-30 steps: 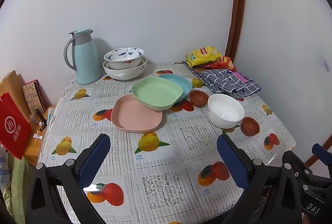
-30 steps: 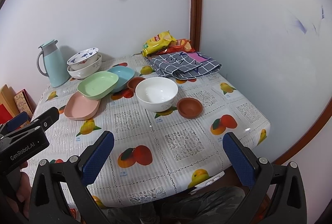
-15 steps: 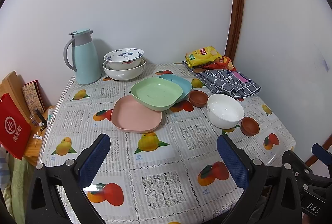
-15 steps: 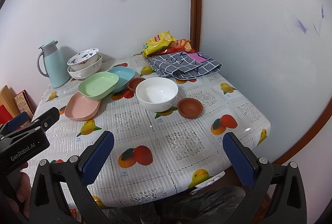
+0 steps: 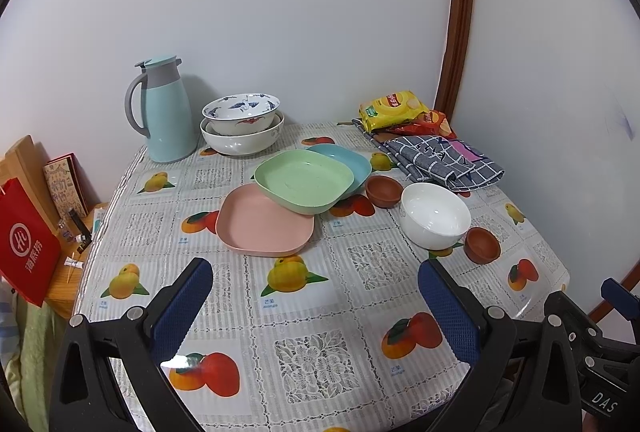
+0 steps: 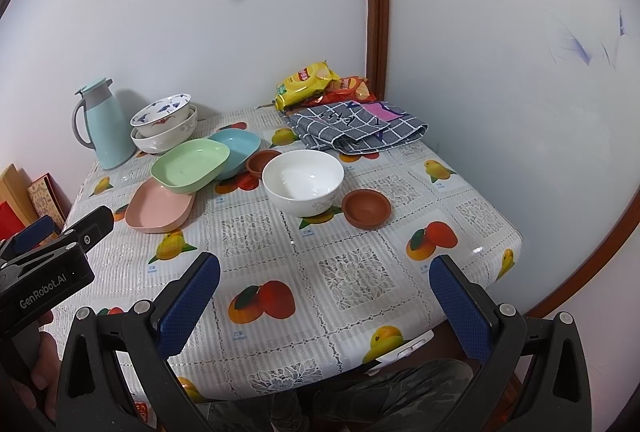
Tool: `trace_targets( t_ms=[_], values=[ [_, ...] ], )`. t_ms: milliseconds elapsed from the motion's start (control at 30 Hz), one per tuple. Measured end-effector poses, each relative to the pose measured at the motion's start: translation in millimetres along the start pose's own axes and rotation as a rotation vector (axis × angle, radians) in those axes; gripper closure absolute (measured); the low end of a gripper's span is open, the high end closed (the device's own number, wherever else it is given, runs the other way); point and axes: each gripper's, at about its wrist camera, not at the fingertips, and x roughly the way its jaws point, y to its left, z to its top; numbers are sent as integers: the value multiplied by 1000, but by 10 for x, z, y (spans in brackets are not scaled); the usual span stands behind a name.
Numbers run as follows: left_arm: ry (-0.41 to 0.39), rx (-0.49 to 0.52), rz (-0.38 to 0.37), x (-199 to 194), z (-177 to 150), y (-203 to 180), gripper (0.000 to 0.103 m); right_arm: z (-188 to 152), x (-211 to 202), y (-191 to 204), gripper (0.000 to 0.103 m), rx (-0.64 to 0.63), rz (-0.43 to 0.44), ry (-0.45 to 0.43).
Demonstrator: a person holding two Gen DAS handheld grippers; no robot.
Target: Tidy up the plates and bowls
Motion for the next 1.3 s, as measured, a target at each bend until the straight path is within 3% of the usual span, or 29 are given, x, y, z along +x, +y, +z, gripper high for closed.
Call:
trace_targets(
  t_ms=[1300],
  values=[
    [-2,-2,2,-27,-11,10,0,20,-87,39,0,-11,14,-15]
  ],
)
